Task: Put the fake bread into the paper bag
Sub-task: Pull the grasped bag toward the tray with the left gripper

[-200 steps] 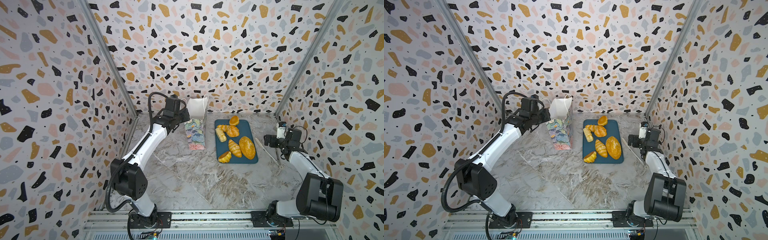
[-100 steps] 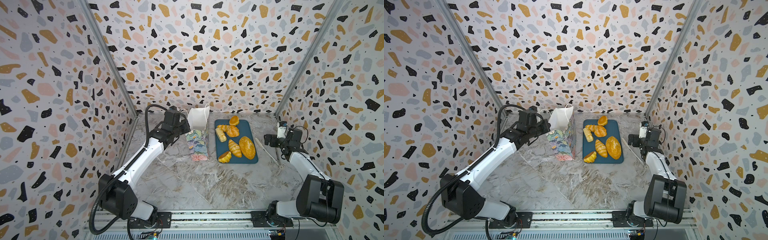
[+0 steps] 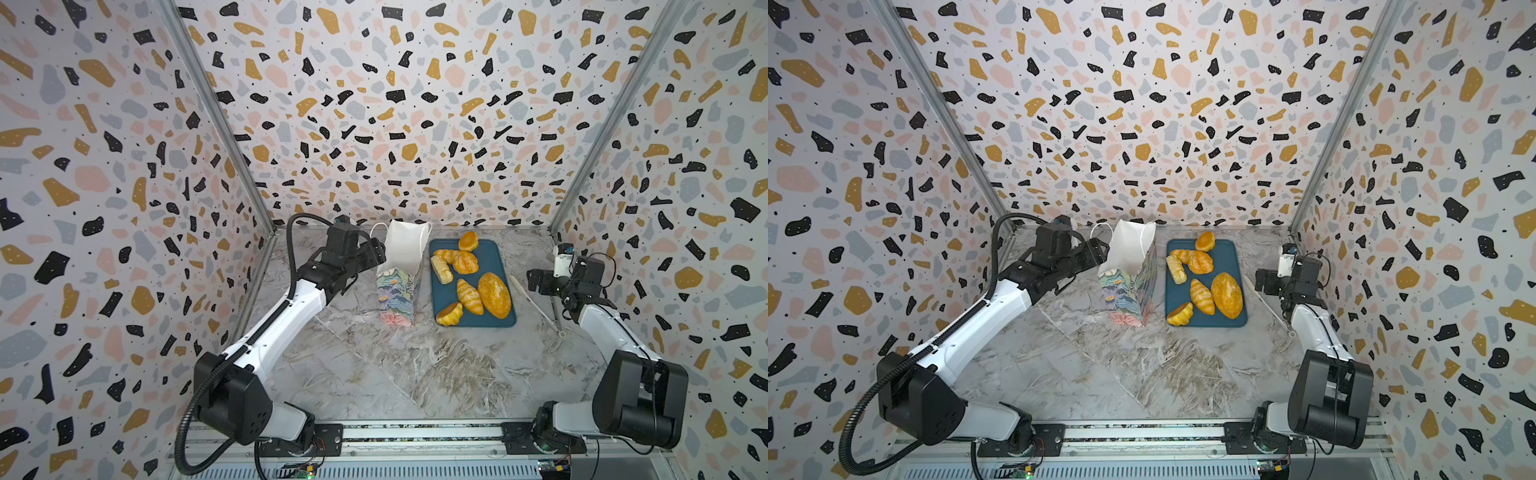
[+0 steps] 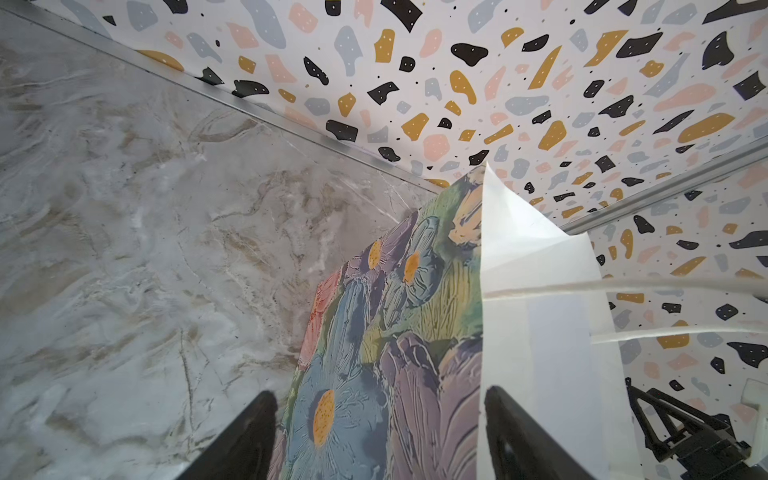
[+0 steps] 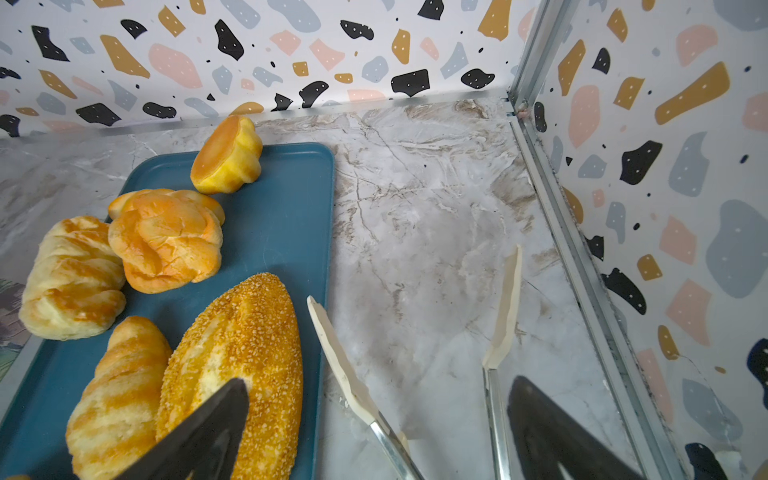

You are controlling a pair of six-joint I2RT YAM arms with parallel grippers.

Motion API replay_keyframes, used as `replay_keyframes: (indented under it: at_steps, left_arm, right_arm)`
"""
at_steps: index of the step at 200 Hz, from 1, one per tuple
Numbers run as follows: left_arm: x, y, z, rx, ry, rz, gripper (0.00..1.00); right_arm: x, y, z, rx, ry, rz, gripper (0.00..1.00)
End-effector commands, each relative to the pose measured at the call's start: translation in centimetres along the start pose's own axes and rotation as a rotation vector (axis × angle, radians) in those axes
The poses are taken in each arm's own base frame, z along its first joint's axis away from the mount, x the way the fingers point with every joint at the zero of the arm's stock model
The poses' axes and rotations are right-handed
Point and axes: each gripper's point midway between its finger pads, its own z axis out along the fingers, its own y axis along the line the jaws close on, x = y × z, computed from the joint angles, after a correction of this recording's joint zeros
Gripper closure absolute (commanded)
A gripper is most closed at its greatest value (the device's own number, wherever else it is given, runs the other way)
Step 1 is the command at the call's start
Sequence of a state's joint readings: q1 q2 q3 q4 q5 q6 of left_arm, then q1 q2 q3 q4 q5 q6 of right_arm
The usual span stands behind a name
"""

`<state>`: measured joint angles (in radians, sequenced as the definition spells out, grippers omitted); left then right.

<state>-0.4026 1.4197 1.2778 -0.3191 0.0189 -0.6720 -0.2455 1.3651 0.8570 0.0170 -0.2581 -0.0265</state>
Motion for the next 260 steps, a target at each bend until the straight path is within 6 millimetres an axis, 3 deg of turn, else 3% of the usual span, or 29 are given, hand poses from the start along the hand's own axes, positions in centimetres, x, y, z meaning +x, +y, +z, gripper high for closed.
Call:
replay_keyframes:
  at_steps: [1,73,90,117,133,172,203,241,260]
  left_arm:
    - [-2.4,-2.6,-1.8,0.082,-0.065,0.011,0.16]
    - [-5.2,-7.0,-4.0,0.231,-0.104,0.098,0.12]
    - [-5.3,-7.3,-3.5,0.232,-0.092,0.140,0.17]
    - [-5.2,-7.9,-2.9,0.249,-0.073,0.193,0.36]
    - [-5.4,-7.9,-2.8,0.246,-0.075,0.219,0.46]
    - [-5.5,-6.8,-2.8,0.186,-0.083,0.290,0.48]
    - [-5.7,-6.2,-3.2,0.151,-0.100,0.313,0.73]
    - [-6.1,-6.2,-3.8,0.144,-0.114,0.335,0.71]
    - [-6.3,-6.0,-3.7,0.128,-0.103,0.346,0.67]
  right_arm:
    - [-1.1,0.7,-1.0,-0.016,-0.024,-0.003,0.01]
    - [-2.5,0.6,-1.7,-0.011,-0.022,-0.008,0.01]
    - [-2.9,0.5,-2.2,0.002,-0.024,-0.015,0.01]
    - [-3.0,0.0,-3.0,0.041,-0.010,-0.035,0.01]
    - [-2.6,-0.3,-3.5,0.064,0.007,-0.048,0.01]
    - [-1.7,-0.6,-4.2,0.094,0.036,-0.060,0.01]
    - [-1.0,-1.0,-4.4,0.117,0.078,-0.070,0.01]
    - [0.2,-2.7,-4.5,0.219,0.101,-0.038,0.01]
    - [2.0,-3.4,-4.0,0.248,0.127,-0.020,0.01]
